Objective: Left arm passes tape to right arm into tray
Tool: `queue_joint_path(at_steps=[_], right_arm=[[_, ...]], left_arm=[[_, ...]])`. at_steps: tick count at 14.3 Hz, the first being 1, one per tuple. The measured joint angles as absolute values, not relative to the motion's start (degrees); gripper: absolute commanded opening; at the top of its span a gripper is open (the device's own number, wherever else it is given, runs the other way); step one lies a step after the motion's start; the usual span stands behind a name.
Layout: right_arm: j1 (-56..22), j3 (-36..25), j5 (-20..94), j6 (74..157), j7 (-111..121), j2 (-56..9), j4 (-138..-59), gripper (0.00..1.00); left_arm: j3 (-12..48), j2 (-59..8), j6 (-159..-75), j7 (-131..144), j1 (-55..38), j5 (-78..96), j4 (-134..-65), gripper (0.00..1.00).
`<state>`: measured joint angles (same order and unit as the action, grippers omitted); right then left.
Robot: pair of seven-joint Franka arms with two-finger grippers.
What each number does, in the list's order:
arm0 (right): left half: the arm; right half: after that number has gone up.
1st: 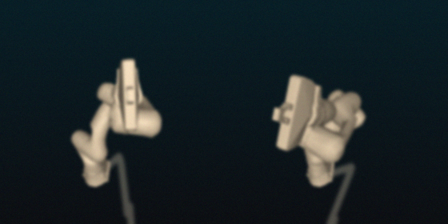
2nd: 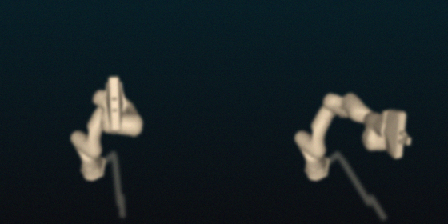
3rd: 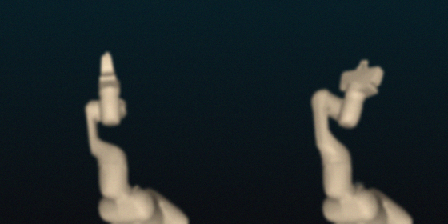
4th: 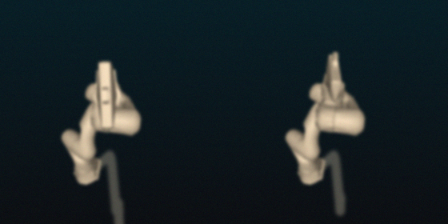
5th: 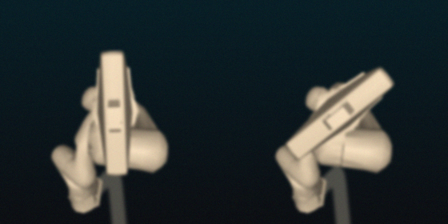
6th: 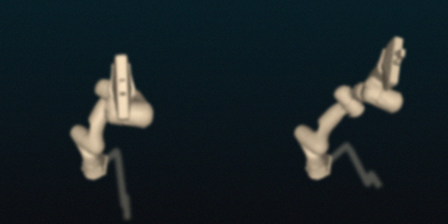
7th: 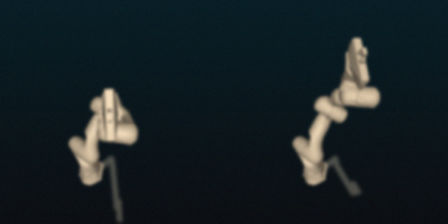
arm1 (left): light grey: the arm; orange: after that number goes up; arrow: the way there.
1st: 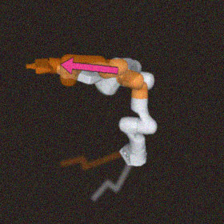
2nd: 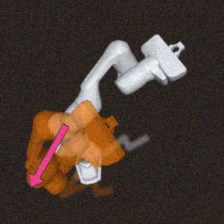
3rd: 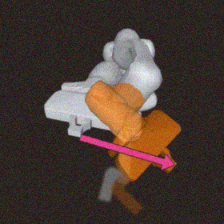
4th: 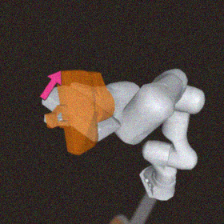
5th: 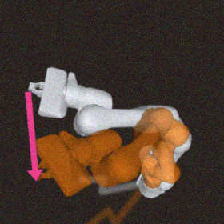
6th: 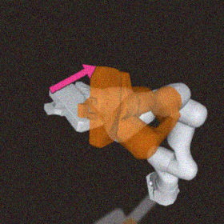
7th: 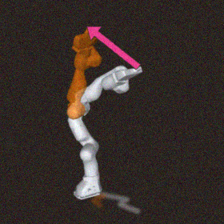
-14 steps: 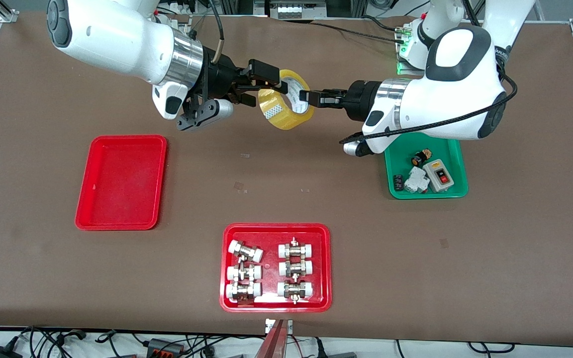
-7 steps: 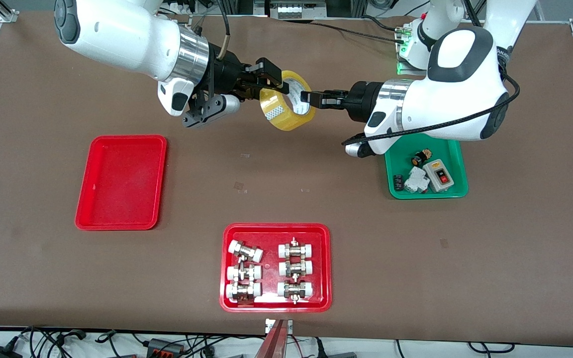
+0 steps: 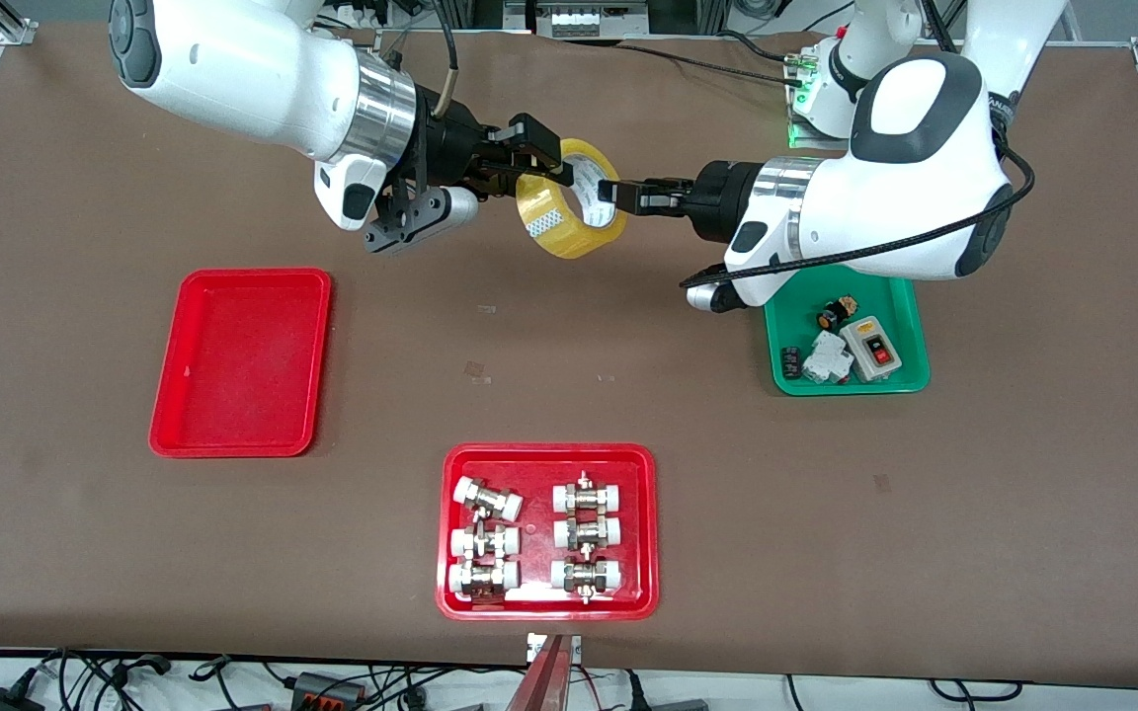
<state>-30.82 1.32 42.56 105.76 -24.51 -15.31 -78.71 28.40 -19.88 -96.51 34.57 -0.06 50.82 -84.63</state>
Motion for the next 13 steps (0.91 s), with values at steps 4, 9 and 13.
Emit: queue_joint_path(at_steps=[4,9,13], right_arm=[[-30.8,1.14,42.65,105.76,-24.53,-15.41,-78.71,0.26],[-29.94,0.11,42.45,105.75,-24.53,-15.78,-78.96,0.26],[-21.59,-0.4,42.25,104.88,-24.45,-19.15,-79.4,0.27]], left_arm=[[28.38,-19.88,-93.39,34.66,1.66,50.82,-84.01,1.0],[28.04,-19.0,-84.34,34.37,9.7,39.19,-83.42,1.0],[27.98,-18.56,-80.6,22.0,16.95,27.23,-83.13,1.0]])
